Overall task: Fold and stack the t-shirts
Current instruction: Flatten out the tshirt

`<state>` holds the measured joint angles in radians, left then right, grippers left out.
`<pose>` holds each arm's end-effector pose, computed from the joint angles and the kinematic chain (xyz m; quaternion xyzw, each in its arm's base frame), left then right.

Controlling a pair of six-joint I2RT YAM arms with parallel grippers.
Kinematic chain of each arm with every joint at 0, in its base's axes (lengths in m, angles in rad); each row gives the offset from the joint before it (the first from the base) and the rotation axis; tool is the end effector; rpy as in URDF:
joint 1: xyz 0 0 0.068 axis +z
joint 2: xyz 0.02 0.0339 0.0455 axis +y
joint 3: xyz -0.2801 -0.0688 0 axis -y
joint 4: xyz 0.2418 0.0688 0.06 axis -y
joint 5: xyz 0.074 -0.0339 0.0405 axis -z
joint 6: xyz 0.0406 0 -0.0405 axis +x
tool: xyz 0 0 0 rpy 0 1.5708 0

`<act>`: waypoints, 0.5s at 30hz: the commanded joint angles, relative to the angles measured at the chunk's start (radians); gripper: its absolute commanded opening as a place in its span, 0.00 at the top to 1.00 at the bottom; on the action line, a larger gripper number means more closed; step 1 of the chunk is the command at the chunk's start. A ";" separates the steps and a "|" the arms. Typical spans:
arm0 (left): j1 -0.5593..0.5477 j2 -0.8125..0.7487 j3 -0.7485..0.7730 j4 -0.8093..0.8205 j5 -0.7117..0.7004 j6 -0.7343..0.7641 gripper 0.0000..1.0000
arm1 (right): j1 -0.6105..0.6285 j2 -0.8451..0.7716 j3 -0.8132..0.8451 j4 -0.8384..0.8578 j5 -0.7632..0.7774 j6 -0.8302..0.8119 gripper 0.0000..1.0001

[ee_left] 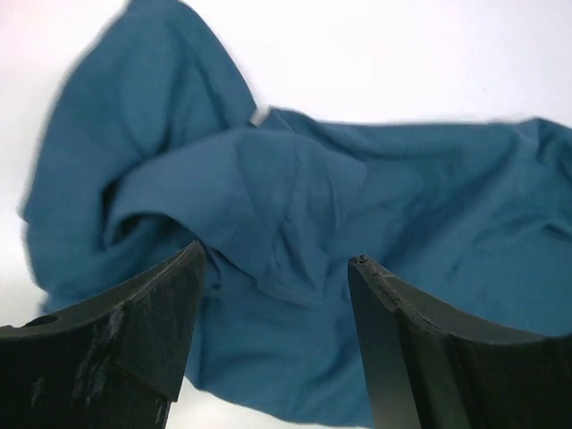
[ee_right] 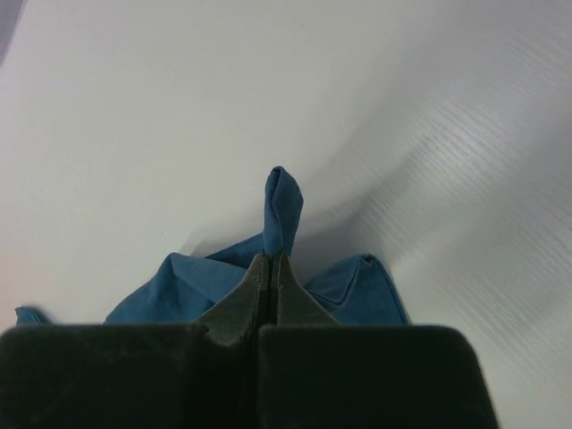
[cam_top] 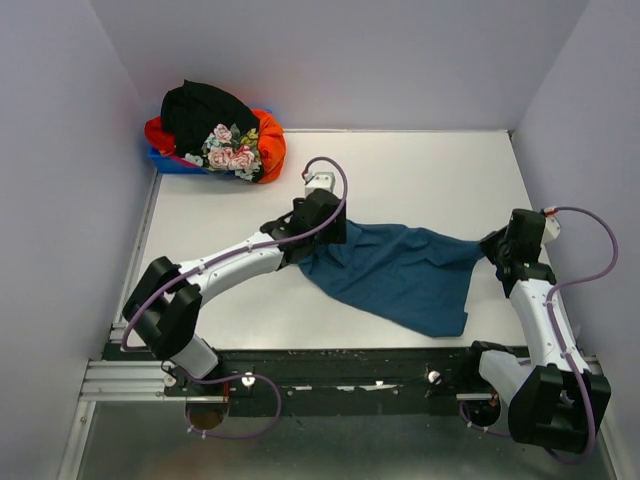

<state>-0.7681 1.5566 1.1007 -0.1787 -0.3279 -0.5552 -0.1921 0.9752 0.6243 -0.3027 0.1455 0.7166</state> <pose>0.2609 -0.2338 0.2743 0.0203 0.8833 -0.1586 0.4407 0.1964 -0.0442 0.2492 0.4214 0.7895 0.0515 0.4433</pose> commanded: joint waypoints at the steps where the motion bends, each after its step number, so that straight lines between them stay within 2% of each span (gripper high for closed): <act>1: -0.075 -0.044 -0.041 -0.061 -0.014 -0.150 0.22 | -0.006 0.002 -0.021 0.042 -0.029 0.003 0.99; 7: -0.103 -0.084 -0.116 -0.036 -0.022 -0.187 0.26 | -0.004 -0.001 -0.037 0.056 -0.041 0.009 0.99; 15: -0.102 0.051 -0.061 -0.034 0.000 -0.196 0.29 | -0.004 -0.013 -0.043 0.059 -0.040 0.009 0.99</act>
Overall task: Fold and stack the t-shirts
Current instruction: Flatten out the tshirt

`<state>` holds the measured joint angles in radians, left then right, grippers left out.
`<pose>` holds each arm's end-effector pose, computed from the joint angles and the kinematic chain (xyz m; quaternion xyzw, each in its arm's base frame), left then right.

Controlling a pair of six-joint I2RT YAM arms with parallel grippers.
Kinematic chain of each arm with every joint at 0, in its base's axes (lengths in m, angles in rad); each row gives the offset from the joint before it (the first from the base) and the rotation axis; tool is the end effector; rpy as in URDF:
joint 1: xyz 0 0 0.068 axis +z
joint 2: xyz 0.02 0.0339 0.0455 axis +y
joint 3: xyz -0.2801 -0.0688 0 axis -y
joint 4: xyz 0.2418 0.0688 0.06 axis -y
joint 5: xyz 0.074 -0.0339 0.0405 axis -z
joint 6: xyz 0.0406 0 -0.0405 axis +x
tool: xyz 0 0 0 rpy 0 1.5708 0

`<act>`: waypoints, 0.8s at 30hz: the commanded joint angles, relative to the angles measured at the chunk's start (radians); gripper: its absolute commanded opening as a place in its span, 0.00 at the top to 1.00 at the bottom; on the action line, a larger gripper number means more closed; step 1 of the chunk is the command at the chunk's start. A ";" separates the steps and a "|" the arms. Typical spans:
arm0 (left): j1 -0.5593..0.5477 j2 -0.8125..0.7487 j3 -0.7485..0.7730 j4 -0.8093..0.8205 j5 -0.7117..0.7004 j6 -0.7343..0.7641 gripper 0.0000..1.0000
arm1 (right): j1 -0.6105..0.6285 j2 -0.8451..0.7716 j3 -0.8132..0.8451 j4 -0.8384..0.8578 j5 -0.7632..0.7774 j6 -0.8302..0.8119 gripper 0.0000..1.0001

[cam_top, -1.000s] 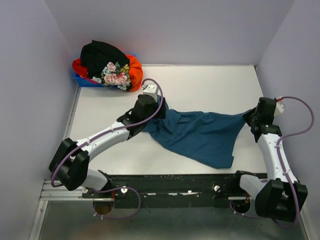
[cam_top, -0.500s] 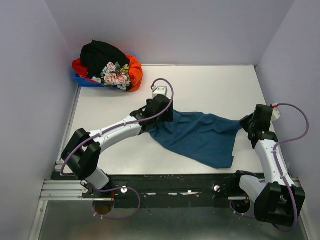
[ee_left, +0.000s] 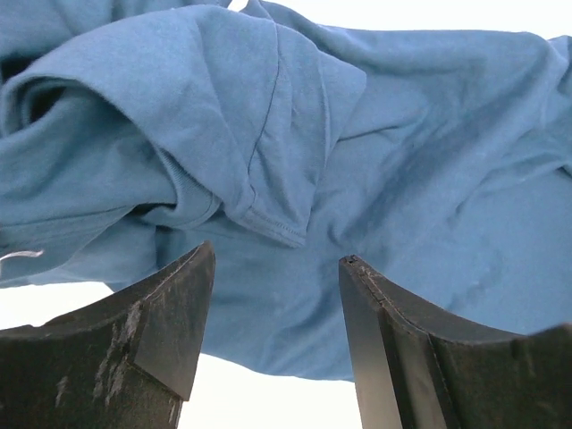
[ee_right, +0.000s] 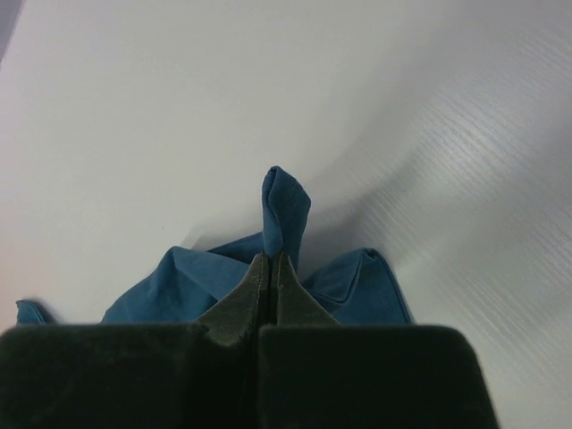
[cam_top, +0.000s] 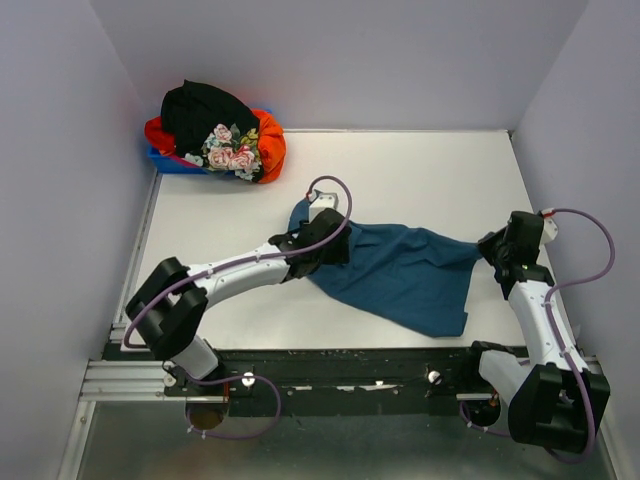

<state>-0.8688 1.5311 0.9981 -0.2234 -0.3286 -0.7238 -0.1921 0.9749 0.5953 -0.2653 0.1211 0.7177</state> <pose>0.2227 -0.2431 0.2450 0.0010 0.9082 -0.1742 0.3806 0.1963 -0.0432 0.2427 0.4167 0.7904 0.0635 0.4445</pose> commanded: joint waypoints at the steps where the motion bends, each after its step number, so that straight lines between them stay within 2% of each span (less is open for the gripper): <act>1: 0.002 0.090 0.050 0.012 -0.001 -0.032 0.29 | -0.004 -0.015 -0.012 0.021 -0.015 0.008 0.99; 7: 0.027 0.173 0.091 0.035 0.022 -0.043 0.34 | -0.004 -0.031 -0.017 0.020 -0.008 0.005 0.99; 11: 0.042 0.219 0.135 0.035 0.025 -0.031 0.42 | -0.004 -0.036 -0.020 0.021 -0.009 0.005 0.99; 13: 0.054 0.238 0.154 0.042 0.049 -0.028 0.59 | -0.006 -0.036 -0.019 0.021 -0.011 0.005 0.99; 16: 0.065 0.250 0.187 0.047 0.043 0.016 0.99 | -0.004 -0.035 -0.019 0.021 -0.011 0.005 0.99; 20: 0.086 0.235 0.264 -0.011 -0.013 0.078 1.00 | -0.004 -0.039 -0.022 0.021 -0.009 0.006 0.99; 24: 0.158 0.176 0.326 -0.039 0.022 0.119 1.00 | -0.006 -0.035 -0.005 0.024 0.006 0.011 0.99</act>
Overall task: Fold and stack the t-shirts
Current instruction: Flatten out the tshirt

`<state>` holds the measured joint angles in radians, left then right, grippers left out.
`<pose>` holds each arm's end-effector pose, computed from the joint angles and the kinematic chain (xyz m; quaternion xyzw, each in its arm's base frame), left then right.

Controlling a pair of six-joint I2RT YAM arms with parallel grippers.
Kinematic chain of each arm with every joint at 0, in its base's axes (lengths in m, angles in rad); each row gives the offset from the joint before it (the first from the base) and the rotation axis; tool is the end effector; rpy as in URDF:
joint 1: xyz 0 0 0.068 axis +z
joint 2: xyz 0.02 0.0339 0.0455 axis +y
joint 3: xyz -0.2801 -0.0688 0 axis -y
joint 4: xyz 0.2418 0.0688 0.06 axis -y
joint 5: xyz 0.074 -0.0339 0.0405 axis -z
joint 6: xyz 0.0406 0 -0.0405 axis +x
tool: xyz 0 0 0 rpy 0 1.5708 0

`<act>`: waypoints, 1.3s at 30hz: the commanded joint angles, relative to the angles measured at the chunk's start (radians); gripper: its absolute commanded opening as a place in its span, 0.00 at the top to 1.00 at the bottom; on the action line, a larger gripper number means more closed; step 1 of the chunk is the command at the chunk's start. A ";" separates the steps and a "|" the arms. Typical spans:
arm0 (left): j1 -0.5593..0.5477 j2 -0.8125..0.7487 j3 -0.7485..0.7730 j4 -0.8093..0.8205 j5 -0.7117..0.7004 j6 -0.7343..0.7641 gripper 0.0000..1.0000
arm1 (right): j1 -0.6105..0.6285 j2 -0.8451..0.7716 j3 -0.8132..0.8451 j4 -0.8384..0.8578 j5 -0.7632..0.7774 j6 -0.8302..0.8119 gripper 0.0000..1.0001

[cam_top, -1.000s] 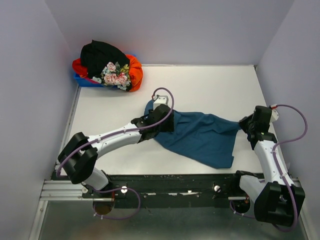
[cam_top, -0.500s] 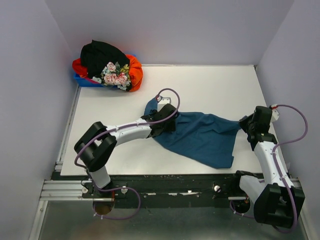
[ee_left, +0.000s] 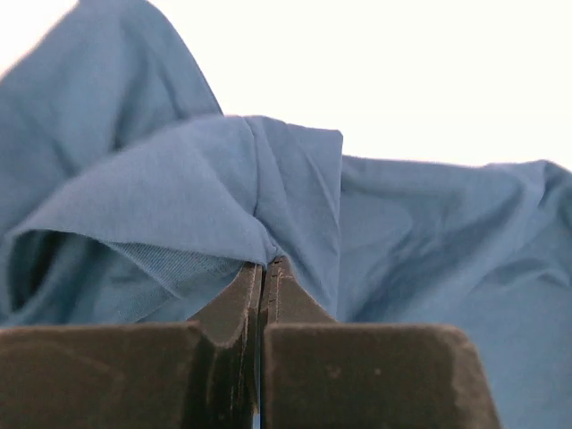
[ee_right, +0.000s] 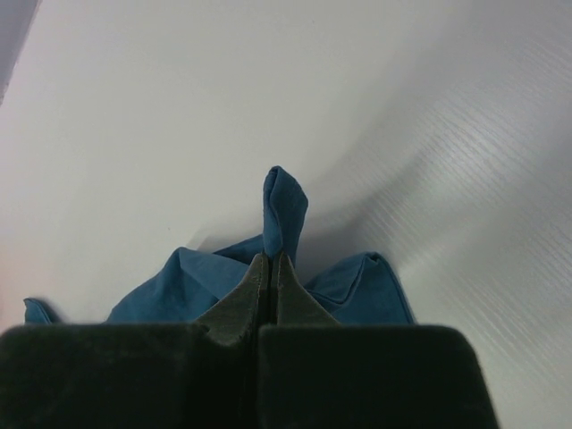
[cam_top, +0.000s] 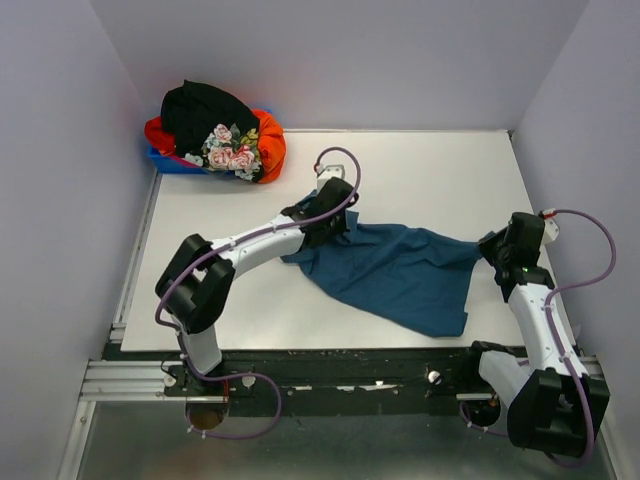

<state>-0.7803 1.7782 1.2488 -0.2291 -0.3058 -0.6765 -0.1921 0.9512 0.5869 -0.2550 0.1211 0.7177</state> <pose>0.2918 -0.2717 0.2397 -0.0130 0.9098 -0.1555 0.3845 0.1932 -0.0426 0.2451 0.4148 0.7849 0.0668 0.4554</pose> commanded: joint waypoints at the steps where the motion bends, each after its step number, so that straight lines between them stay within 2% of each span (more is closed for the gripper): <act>1: 0.093 -0.085 0.096 -0.045 0.017 0.080 1.00 | -0.004 -0.005 0.026 0.007 0.009 0.005 0.99; 11: 0.393 -0.192 0.371 -0.139 0.197 0.086 1.00 | -0.006 0.187 0.465 -0.164 -0.001 -0.038 0.99; 16: 0.529 -0.180 0.604 -0.229 0.272 0.071 1.00 | -0.015 0.352 0.849 -0.334 -0.069 -0.061 0.99; 19: 0.581 -0.194 0.715 -0.297 0.267 0.081 1.00 | -0.017 0.373 1.045 -0.401 -0.064 -0.070 0.99; 21: 0.602 -0.242 0.677 -0.288 0.254 0.081 1.00 | -0.024 0.350 1.088 -0.403 -0.061 -0.086 0.99; 24: 0.609 -0.353 0.492 -0.230 0.237 0.077 1.00 | -0.036 0.299 1.067 -0.412 -0.070 -0.095 0.99; 28: 0.609 -0.526 0.200 -0.098 0.243 0.034 1.00 | -0.040 0.189 0.920 -0.388 -0.083 -0.100 0.99; 31: 0.609 -0.624 0.081 -0.073 0.238 0.029 1.00 | -0.040 0.106 0.835 -0.375 -0.069 -0.113 0.99; 34: 0.609 -0.672 0.112 -0.131 0.215 0.057 1.00 | -0.041 0.055 0.855 -0.385 -0.064 -0.132 0.99; 39: 0.609 -0.717 0.328 -0.262 0.197 0.098 1.00 | -0.041 0.025 1.074 -0.446 -0.109 -0.155 0.99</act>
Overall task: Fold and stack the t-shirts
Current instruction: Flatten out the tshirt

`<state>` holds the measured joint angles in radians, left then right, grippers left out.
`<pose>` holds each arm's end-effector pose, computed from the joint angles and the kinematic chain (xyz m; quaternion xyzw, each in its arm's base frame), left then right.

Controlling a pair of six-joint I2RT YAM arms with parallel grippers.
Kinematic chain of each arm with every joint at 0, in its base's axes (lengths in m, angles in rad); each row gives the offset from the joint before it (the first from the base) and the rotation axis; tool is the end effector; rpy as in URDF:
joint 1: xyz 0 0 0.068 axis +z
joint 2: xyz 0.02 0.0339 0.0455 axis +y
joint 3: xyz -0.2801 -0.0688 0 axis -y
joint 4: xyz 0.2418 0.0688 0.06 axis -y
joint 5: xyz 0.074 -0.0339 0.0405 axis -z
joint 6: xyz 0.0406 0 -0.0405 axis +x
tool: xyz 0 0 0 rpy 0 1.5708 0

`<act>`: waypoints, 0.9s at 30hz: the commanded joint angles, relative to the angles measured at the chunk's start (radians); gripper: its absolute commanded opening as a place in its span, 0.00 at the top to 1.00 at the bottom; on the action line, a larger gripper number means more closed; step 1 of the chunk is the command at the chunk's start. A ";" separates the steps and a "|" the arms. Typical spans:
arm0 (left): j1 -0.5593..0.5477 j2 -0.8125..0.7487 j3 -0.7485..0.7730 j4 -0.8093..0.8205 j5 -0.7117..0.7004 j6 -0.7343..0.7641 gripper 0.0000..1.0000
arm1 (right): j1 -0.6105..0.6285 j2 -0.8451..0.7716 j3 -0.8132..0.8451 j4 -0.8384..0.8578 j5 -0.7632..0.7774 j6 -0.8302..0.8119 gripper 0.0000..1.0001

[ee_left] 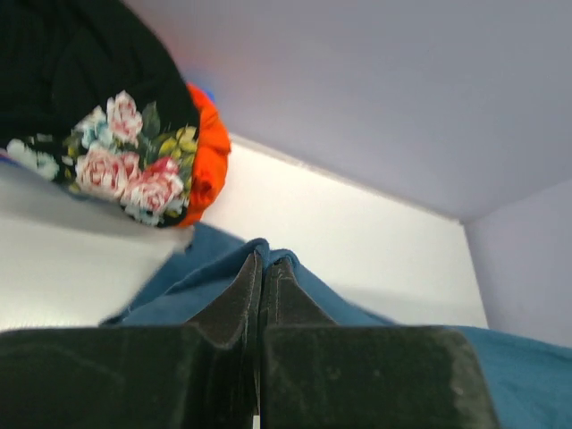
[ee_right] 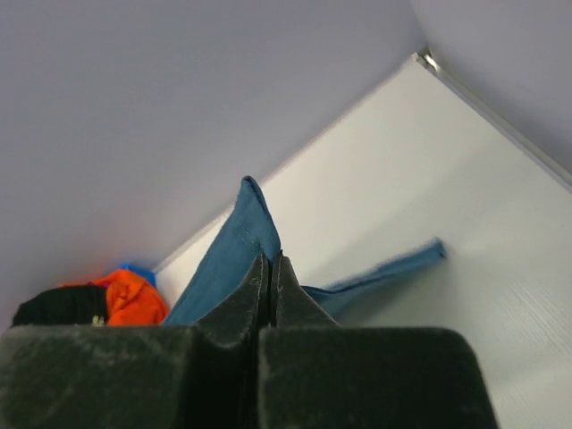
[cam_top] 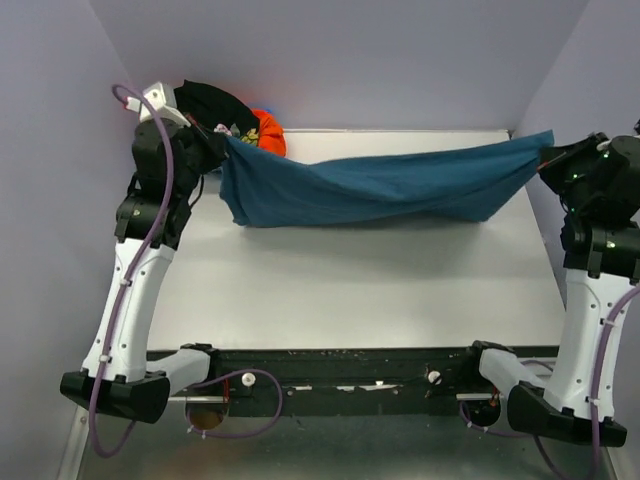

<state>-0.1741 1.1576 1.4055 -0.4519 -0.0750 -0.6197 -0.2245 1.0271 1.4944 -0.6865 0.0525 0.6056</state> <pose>0.2362 -0.0385 0.4643 -0.1943 0.7505 -0.2171 0.5932 0.1709 -0.0412 0.4908 0.3295 0.7071 0.0983 0.6179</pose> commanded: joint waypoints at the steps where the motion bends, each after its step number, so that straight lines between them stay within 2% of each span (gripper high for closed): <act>1: 0.002 -0.114 0.199 -0.053 -0.034 0.044 1.00 | -0.009 -0.065 0.205 -0.018 -0.045 -0.049 0.99; 4: 0.002 -0.174 0.248 -0.103 -0.048 0.060 1.00 | -0.010 -0.116 0.285 -0.027 -0.080 -0.061 0.99; 10: 0.002 -0.260 0.331 -0.183 -0.072 0.081 1.00 | -0.009 -0.225 0.317 -0.045 -0.099 -0.070 0.99; 15: 0.002 -0.190 0.626 -0.274 -0.077 0.113 1.00 | -0.009 -0.205 0.496 -0.108 -0.082 -0.086 0.99; 18: 0.002 -0.150 0.726 -0.268 -0.081 0.112 1.00 | -0.009 -0.191 0.514 -0.117 -0.063 -0.070 0.99; 22: 0.002 -0.098 0.696 -0.185 -0.088 0.095 1.00 | -0.009 -0.174 0.411 -0.123 -0.057 -0.012 0.99; 27: 0.002 0.049 0.521 0.011 -0.094 0.066 1.00 | -0.009 -0.099 0.201 -0.035 -0.077 0.066 0.99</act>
<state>-0.1741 1.0367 2.0686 -0.5922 -0.1448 -0.5301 -0.2249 0.8223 1.8351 -0.7456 -0.0139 0.6022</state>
